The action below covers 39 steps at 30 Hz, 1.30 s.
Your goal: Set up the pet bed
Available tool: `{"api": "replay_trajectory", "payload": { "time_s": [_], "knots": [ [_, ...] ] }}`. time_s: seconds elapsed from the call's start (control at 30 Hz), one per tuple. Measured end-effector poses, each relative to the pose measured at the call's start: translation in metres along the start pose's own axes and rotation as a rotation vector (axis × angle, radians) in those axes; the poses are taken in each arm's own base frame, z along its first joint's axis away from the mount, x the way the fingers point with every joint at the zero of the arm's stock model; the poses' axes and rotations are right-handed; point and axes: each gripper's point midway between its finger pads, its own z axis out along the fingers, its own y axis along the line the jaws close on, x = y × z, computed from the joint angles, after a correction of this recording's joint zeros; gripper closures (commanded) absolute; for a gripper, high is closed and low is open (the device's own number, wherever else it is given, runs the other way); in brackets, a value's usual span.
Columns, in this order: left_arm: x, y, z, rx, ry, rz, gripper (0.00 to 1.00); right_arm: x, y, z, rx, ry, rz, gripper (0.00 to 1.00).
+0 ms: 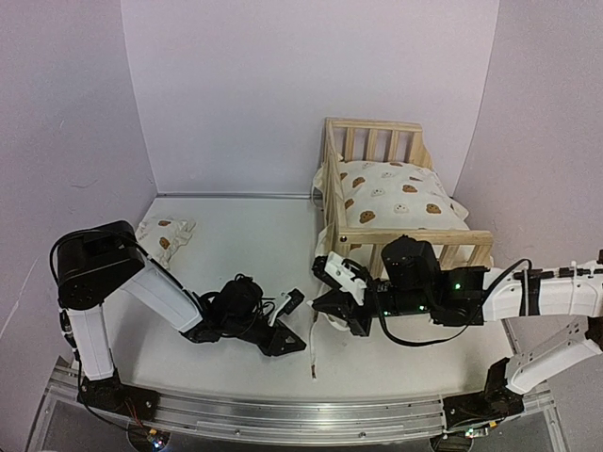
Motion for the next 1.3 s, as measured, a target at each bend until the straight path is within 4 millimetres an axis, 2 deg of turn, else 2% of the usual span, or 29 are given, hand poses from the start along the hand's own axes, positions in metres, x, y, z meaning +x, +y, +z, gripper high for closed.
{"api": "replay_trajectory", "payload": {
  "time_s": [0.1, 0.17, 0.3, 0.43, 0.53, 0.67, 0.83, 0.97, 1.13, 1.23, 1.3],
  "knots": [
    [-0.003, 0.006, -0.001, -0.037, -0.016, 0.01, 0.54, -0.003, 0.0, -0.003, 0.0, -0.009, 0.003, 1.0],
    [-0.008, 0.01, -0.005, -0.074, -0.04, 0.024, 0.49, -0.007, 0.0, -0.006, 0.001, -0.02, 0.004, 1.0],
    [-0.024, 0.012, -0.009, -0.119, -0.087, 0.065, 0.47, -0.013, 0.001, -0.011, -0.001, -0.04, 0.007, 1.0],
    [-0.044, 0.011, 0.002, -0.122, -0.121, 0.094, 0.48, -0.016, 0.002, -0.015, -0.002, -0.048, 0.012, 1.0],
    [-0.052, 0.012, 0.013, -0.126, -0.133, 0.112, 0.54, -0.018, 0.002, -0.018, -0.002, -0.055, 0.012, 1.0],
    [-0.042, 0.019, 0.021, -0.152, -0.115, 0.117, 0.65, -0.028, 0.005, -0.025, -0.012, -0.085, 0.012, 1.0],
    [-0.035, 0.021, 0.024, -0.19, -0.11, 0.13, 0.99, -0.056, 0.014, -0.036, -0.047, -0.159, 0.014, 1.0],
    [-0.026, 0.025, 0.021, -0.221, -0.101, 0.14, 1.0, -0.08, 0.022, -0.049, -0.082, -0.235, 0.018, 1.0],
    [-0.022, 0.019, 0.0, -0.258, -0.11, 0.16, 1.0, -0.103, 0.028, -0.061, -0.116, -0.319, 0.028, 1.0],
    [-0.024, 0.002, -0.013, -0.253, -0.125, 0.197, 1.0, -0.11, 0.027, -0.064, -0.115, -0.347, 0.047, 1.0],
    [-0.022, -0.016, -0.015, -0.227, -0.119, 0.233, 1.0, -0.113, 0.025, -0.065, -0.107, -0.358, 0.067, 1.0]
  ]
}}
